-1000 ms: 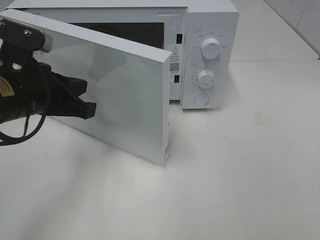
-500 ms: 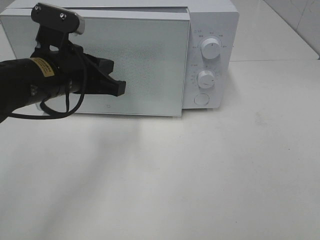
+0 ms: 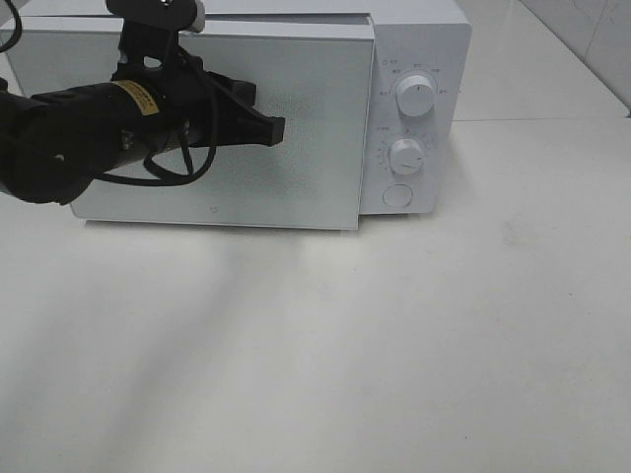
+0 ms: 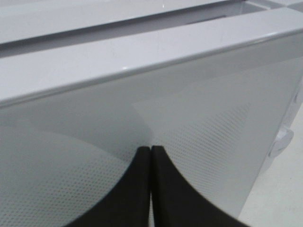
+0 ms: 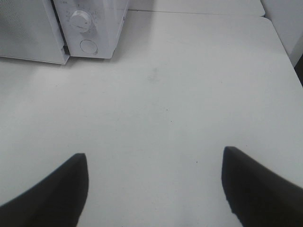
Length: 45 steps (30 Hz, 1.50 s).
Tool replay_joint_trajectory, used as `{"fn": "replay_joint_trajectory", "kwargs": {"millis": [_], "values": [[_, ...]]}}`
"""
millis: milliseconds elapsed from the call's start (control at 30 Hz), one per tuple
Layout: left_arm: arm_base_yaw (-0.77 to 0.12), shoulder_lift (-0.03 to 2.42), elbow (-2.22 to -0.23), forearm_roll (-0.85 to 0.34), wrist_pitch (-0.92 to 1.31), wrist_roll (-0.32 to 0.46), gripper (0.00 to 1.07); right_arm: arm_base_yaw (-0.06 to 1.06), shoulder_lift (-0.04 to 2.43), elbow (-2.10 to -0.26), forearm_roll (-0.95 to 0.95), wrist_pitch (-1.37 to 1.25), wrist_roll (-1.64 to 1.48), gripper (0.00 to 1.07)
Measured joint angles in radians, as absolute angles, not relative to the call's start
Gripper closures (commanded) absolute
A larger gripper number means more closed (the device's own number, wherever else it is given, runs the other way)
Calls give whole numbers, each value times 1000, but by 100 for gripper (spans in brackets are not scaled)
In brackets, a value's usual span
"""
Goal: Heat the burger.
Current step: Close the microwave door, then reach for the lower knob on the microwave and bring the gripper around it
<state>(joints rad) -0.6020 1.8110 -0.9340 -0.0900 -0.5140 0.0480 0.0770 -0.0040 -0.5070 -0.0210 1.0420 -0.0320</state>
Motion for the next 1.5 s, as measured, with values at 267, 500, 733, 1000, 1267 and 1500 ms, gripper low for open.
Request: {"fn": "replay_joint_trajectory", "kwargs": {"millis": [267,500,733,1000,1267,1500], "values": [[-619,1875,-1001,-55,-508,27,107,77,-4,-507,-21,1042,-32,32],[-621,1910,-1041,-48,-508,26,107,77,-4,-507,-21,1042,-32,32],[-631,1950,-1090,-79,-512,25,107,77,-4,-507,-21,1042,-32,32],[-633,1950,-1092,-88,-503,24,107,77,-4,-507,-21,1042,-32,32],[-684,1915,-1108,-152,-366,22,99,77,-4,-507,-21,1042,-32,32],[-743,1871,-1108,-153,-49,22,23,77,-4,-507,-21,1042,-32,32]]}}
